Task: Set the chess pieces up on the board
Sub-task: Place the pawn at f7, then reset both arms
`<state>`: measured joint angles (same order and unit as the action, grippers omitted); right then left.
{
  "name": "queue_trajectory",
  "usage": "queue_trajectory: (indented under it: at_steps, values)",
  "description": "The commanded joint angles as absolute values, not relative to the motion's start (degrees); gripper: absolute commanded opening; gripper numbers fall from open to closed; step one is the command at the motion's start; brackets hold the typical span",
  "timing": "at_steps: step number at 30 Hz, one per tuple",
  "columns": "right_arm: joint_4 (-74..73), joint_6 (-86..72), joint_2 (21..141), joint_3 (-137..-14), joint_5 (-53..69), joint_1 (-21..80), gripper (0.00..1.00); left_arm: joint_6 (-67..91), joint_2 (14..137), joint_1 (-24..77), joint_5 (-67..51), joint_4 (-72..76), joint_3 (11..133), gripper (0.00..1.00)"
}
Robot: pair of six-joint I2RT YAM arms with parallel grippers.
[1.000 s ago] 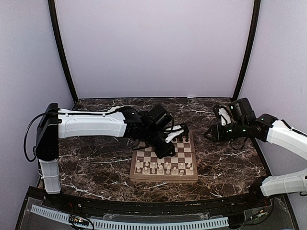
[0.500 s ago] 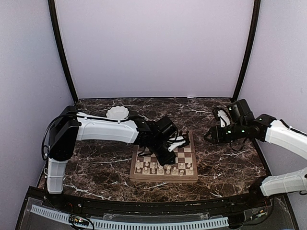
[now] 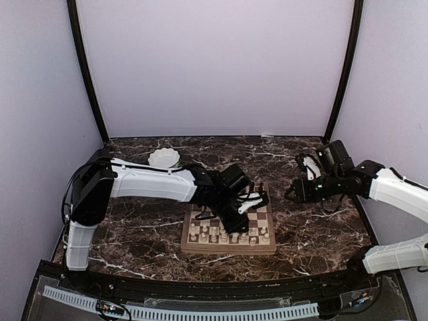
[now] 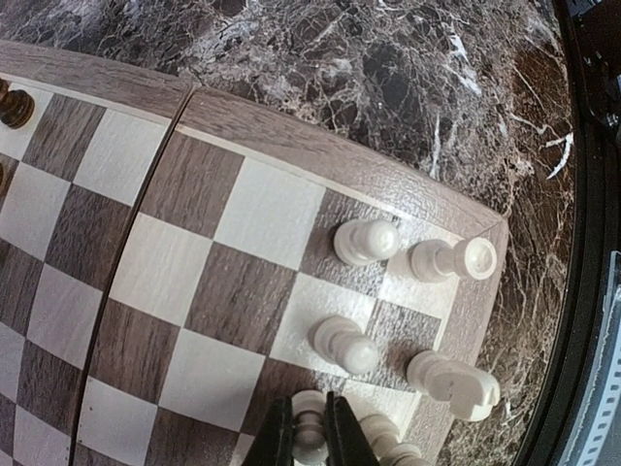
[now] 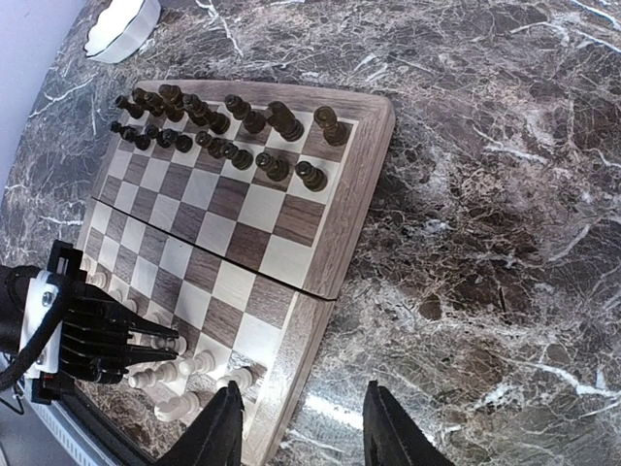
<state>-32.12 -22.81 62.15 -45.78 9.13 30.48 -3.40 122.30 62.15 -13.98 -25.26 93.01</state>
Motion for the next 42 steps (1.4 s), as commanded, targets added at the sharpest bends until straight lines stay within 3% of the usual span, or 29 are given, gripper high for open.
queue_trajectory:
  at_steps: [1, 7, 19, 28, 29, 30, 31, 32, 33, 34, 36, 39, 42]
  values:
    - [-32.08, -22.32, 61.83, -45.44, 9.37, 30.01, 0.44, -3.51, 122.52, 62.66, -14.13, -26.00, 94.66, 0.09]
    - [-32.17, -22.42, 61.65, -45.53, 9.58, 30.05, 0.44, -3.11, 122.69, 62.67, -12.37, -27.60, 95.20, 0.23]
    - [-32.91, -21.62, 62.24, -49.89, 10.48, 29.95, 0.44, -1.00, 118.45, 61.91, -11.19, -27.80, 98.87, 0.32]
    - [-32.86, -17.38, 66.16, -62.71, 7.34, 29.64, 0.46, 2.31, 105.56, 56.69, -6.53, -31.51, 96.31, 0.36]
    - [-32.76, -16.99, 66.89, -64.52, 5.96, 29.58, 0.49, 2.95, 102.53, 55.28, -5.73, -31.57, 95.57, 0.38]
    - [-32.66, -16.63, 67.55, -66.39, 4.47, 29.55, 0.64, 4.45, 100.97, 54.58, -3.78, -31.73, 94.07, 0.40]
    - [-32.44, -16.48, 68.38, -68.27, 2.58, 29.53, 0.92, 5.17, 97.73, 53.04, -2.29, -31.78, 93.22, 0.42]
    - [-32.09, -16.44, 69.31, -69.99, 0.82, 29.47, 0.98, 6.76, 96.11, 52.45, 1.80, -31.85, 91.40, 0.50]
    - [-31.86, -16.35, 70.79, -72.04, -1.29, 29.49, 0.99, 7.60, 93.17, 51.21, 4.28, -31.70, 90.13, 0.57]
    - [-31.90, -16.15, 72.21, -74.25, -2.57, 29.45, 0.99, 9.66, 91.63, 50.57, 8.83, -31.04, 87.11, 0.71]
    - [-32.42, -16.37, 74.77, -78.38, -5.61, 29.40, 0.98, 12.53, 87.95, 48.48, 13.16, -30.08, 82.81, 0.85]
    - [-31.74, -15.31, 76.33, -81.25, -8.57, 29.44, 0.99, 15.71, 84.69, 45.46, 16.74, -29.65, 79.22, 0.96]
    - [-27.39, -14.14, 75.94, -79.09, -7.98, 29.44, 0.99, 16.87, 84.01, 44.40, 18.93, -29.00, 77.73, 0.97]
